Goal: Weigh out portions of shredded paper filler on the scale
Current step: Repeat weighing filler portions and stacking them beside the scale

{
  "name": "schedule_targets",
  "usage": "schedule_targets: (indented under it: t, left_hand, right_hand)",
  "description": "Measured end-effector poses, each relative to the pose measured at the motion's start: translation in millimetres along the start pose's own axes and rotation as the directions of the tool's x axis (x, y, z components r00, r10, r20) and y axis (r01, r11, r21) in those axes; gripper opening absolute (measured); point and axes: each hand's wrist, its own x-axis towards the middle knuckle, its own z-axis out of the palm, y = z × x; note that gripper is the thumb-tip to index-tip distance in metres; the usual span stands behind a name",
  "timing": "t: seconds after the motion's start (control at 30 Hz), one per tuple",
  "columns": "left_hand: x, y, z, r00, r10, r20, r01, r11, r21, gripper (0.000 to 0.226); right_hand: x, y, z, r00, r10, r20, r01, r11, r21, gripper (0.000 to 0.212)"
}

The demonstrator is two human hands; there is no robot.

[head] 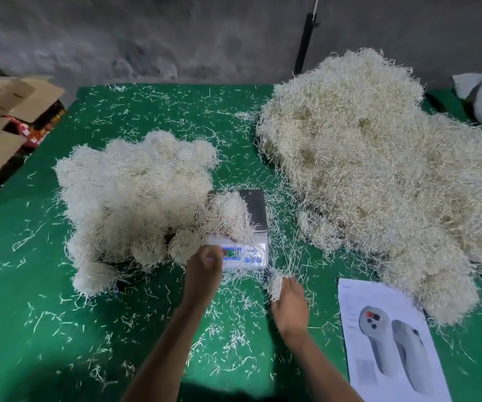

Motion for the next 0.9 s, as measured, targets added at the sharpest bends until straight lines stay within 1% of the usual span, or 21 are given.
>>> schedule_targets:
  t: [0.07, 0.1, 0.17, 0.2, 0.23, 0.27, 0.33, 0.4, 0.43, 0.47, 0.5, 0.53, 0.57, 0.6, 0.67, 0.7, 0.73, 0.8, 0.83, 0.87, 0.9]
  left_hand:
    - [-10.5, -22.0, 6.8, 0.992, -0.119, 0.045, 0.119, 0.993, 0.006, 0.016]
    - [-15.6, -32.2, 10.4, 0.983, -0.163, 0.08, 0.162, 0.987, 0.022, 0.021]
    - [-26.8, -48.7, 17.1, 0.964, -0.214, 0.159, 0.205, 0.976, 0.076, 0.039]
    - [-32.0, -53.9, 21.3, 0.949, -0.249, 0.195, 0.235, 0.968, 0.091, 0.045]
    - [-37.6, -57.2, 26.5, 0.929, -0.289, 0.231, 0.276, 0.957, 0.086, 0.049]
    - [-44.0, -59.6, 32.5, 0.908, -0.321, 0.269, 0.314, 0.947, 0.07, 0.051]
    - [-55.9, -58.9, 42.6, 0.886, -0.334, 0.322, 0.339, 0.94, 0.042, 0.05]
    - [-65.9, -54.0, 48.4, 0.869, -0.315, 0.381, 0.339, 0.941, 0.004, 0.047]
    - [-70.3, -50.7, 49.4, 0.854, -0.302, 0.424, 0.345, 0.938, -0.028, 0.045]
    - [-73.2, -47.1, 49.1, 0.839, -0.283, 0.465, 0.35, 0.935, -0.062, 0.043]
    - [-73.7, -42.3, 47.0, 0.829, -0.267, 0.491, 0.358, 0.928, -0.1, 0.042]
    - [-70.6, -38.1, 44.7, 0.834, -0.254, 0.49, 0.362, 0.922, -0.138, 0.041]
    - [-65.3, -34.3, 41.6, 0.851, -0.246, 0.464, 0.359, 0.917, -0.173, 0.04]
    - [-58.2, -30.9, 37.8, 0.877, -0.24, 0.416, 0.346, 0.917, -0.201, 0.037]
    - [-41.9, -21.3, 26.6, 0.929, -0.221, 0.298, 0.292, 0.931, -0.221, 0.028]
    - [-33.1, -16.0, 20.5, 0.952, -0.2, 0.23, 0.247, 0.949, -0.198, 0.024]
    - [-23.7, -11.4, 15.3, 0.973, -0.173, 0.155, 0.195, 0.97, -0.143, 0.02]
    - [-4.1, -1.4, 7.7, 0.992, -0.125, 0.01, 0.126, 0.99, -0.07, 0.016]
    - [5.3, 5.4, 4.6, 0.99, -0.135, -0.045, 0.131, 0.987, -0.089, 0.019]
    - [14.7, 12.2, 2.0, 0.984, -0.159, -0.082, 0.148, 0.981, -0.124, 0.026]
    - [24.2, 18.8, 0.3, 0.977, -0.18, -0.111, 0.162, 0.975, -0.154, 0.037]
  right_hand:
    - [-9.1, 0.9, 3.1, 0.998, -0.05, -0.024, 0.05, 0.999, -0.012, 0.045]
    - [-13.6, -0.5, 5.0, 0.997, -0.069, -0.029, 0.069, 0.998, 0.002, 0.045]
    - [-23.2, -4.7, 8.4, 0.998, -0.064, -0.001, 0.064, 0.997, 0.044, 0.062]
    - [-28.0, -5.9, 9.8, 0.999, -0.051, -0.004, 0.052, 0.995, 0.081, 0.066]
    - [-31.3, -5.4, 11.3, 0.999, -0.039, -0.018, 0.041, 0.992, 0.116, 0.064]
    - [-32.9, -4.1, 12.3, 0.999, -0.016, -0.031, 0.021, 0.989, 0.149, 0.055]
    - [-32.2, -3.0, 13.5, 0.999, 0.005, -0.04, 0.002, 0.983, 0.181, 0.031]
    - [-32.3, -3.6, 12.2, 0.997, 0.07, -0.01, -0.066, 0.97, 0.235, 0.008]
    - [-32.0, -5.3, 10.6, 0.995, 0.099, 0.007, -0.098, 0.962, 0.257, 0.011]
    - [-30.3, -7.5, 10.2, 0.995, 0.101, 0.017, -0.102, 0.951, 0.293, 0.02]
    - [-26.9, -11.3, 6.8, 0.995, 0.091, 0.035, -0.098, 0.937, 0.336, 0.024]
    - [-21.6, -15.4, 1.6, 0.996, 0.072, 0.053, -0.087, 0.923, 0.374, 0.025]
    - [-14.2, -20.3, -6.6, 0.997, 0.052, 0.059, -0.071, 0.918, 0.39, 0.024]
    - [-4.6, -24.3, -16.2, 0.999, 0.039, 0.03, -0.048, 0.917, 0.397, 0.021]
    - [18.6, -32.5, -44.0, 0.994, 0.068, -0.086, -0.032, 0.93, 0.367, 0.015]
    - [30.8, -37.9, -60.9, 0.988, 0.075, -0.134, -0.026, 0.942, 0.335, 0.016]
    - [42.1, -44.0, -77.4, 0.985, 0.063, -0.158, -0.015, 0.958, 0.288, 0.023]
    - [60.5, -56.3, -107.0, 0.989, 0.056, -0.134, -0.031, 0.983, 0.181, 0.051]
    - [67.5, -63.8, -120.0, 0.991, 0.068, -0.117, -0.053, 0.991, 0.123, 0.061]
    - [73.2, -72.2, -130.1, 0.989, 0.081, -0.12, -0.075, 0.996, 0.047, 0.066]
    - [78.6, -81.3, -137.7, 0.986, 0.084, -0.146, -0.091, 0.995, -0.041, 0.066]
